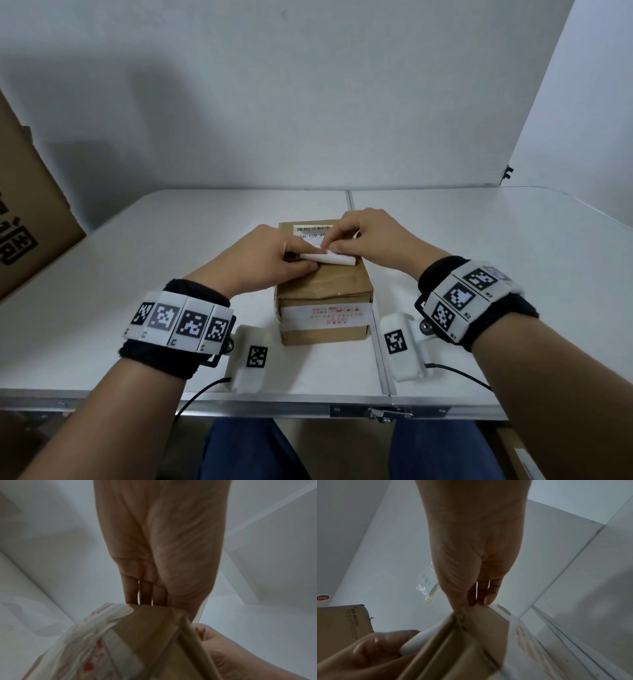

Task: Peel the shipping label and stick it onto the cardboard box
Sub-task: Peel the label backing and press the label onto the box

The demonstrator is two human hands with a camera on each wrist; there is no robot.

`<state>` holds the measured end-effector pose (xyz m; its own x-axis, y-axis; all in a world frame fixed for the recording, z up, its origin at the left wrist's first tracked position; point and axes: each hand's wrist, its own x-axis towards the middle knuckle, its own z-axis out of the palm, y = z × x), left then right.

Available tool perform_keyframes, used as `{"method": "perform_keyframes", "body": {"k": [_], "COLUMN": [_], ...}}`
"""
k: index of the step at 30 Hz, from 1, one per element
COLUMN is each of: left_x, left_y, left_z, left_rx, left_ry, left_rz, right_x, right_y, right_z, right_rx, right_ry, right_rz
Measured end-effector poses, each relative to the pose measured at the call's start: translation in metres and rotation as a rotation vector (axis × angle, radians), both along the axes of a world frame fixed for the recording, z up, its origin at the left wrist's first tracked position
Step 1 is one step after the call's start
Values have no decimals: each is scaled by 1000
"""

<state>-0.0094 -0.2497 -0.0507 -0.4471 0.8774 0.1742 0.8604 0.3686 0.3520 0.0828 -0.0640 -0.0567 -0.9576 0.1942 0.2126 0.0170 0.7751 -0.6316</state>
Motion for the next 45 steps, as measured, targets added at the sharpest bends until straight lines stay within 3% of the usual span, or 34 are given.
{"method": "perform_keyframes", "body": {"k": [6, 15, 21, 33, 38, 41, 45], "left_x": [0, -1, 0, 3, 0, 0, -3], "left_y": [1, 3, 2, -2, -6, -7, -7], "left_z": [0, 1, 0, -1, -6, -5, -7], "left_rx": [-1, -23, -9, 8, 47, 61, 56], "left_ry": [-2, -14, -50, -59, -128, -156, -131], "left_rz": [31, 38, 55, 31, 7, -2, -9], "right_x": [-6, -9, -11, -8, -9, -12, -16], "right_y": [7, 15, 20, 15, 3, -6, -21], "right_z": [-3, -11, -8, -7, 9, 20, 27], "right_rx": [68, 335, 286, 386, 396, 282, 203], "right_ry": [-18, -141, -198, -311, -227, -138, -333], "right_rz": [39, 93, 73, 10, 10, -8, 63]}}
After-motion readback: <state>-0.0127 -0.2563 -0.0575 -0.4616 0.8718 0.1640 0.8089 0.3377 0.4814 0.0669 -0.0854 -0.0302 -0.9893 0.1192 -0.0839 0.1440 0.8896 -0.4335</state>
